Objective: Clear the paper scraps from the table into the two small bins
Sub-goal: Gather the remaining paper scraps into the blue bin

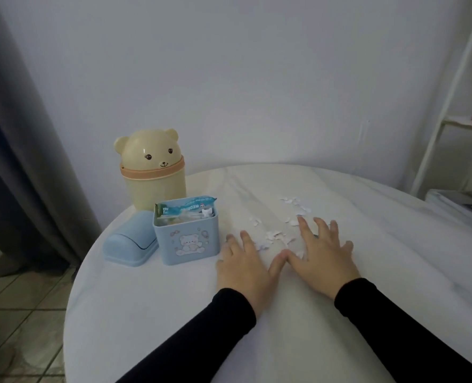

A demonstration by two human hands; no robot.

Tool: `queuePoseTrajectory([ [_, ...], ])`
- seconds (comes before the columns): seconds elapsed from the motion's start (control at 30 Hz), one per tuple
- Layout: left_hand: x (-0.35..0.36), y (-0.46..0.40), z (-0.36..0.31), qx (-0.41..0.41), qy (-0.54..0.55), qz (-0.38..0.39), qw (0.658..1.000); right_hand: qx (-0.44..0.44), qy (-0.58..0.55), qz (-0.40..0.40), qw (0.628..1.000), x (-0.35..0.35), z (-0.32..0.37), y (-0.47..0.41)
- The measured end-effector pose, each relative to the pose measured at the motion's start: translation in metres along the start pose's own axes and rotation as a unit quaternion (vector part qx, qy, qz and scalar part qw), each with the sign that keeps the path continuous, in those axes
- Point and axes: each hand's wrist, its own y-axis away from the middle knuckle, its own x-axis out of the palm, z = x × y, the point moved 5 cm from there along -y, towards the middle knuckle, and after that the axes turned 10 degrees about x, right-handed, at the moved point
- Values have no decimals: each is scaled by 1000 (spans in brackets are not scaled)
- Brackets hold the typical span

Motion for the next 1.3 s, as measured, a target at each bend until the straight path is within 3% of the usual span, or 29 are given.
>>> queuePoseTrajectory([
  [0.1, 8, -2, -2, -29, -33, 26, 999, 82, 8, 15, 997, 10, -12, -2],
  [0.2, 14, -9, -1, -54, -46, 45, 996, 105, -19, 23, 994, 18, -14, -9],
  [0.43, 20, -30, -21, 48, -33, 7, 998, -63, -79, 11, 995, 8, -6, -27],
  [0.5, 23, -36, -19, 37, -22, 30, 999, -34, -44, -9, 998, 8, -16, -39],
  [0.7, 30, -75, -18, 10, -1, 57, 998, 35, 1, 39, 999, 19, -31, -71],
  [0.83, 36, -106, -25, 91, -16, 22, 996, 59, -37, 28, 997, 14, -37, -97],
  [0.97, 30, -113, -33, 195, 139, -24, 971, -85, -128, 46, 987, 12, -21, -105],
  [1.03, 23, -121, -26, 158, 270, -48, 948, -111, -226, 38, 967, 4, -18, -108],
  [1.1, 18, -138, -16, 109, 371, -90, 918, -101, -280, -32, 954, -6, -23, -121],
  [1.2, 20, -164, -11, 86, 400, -84, 909, -100, -287, -76, 950, -10, -31, -141],
  [1.3, 32, -195, -8, 102, 359, -36, 927, -101, -237, -23, 966, -2, -32, -166],
])
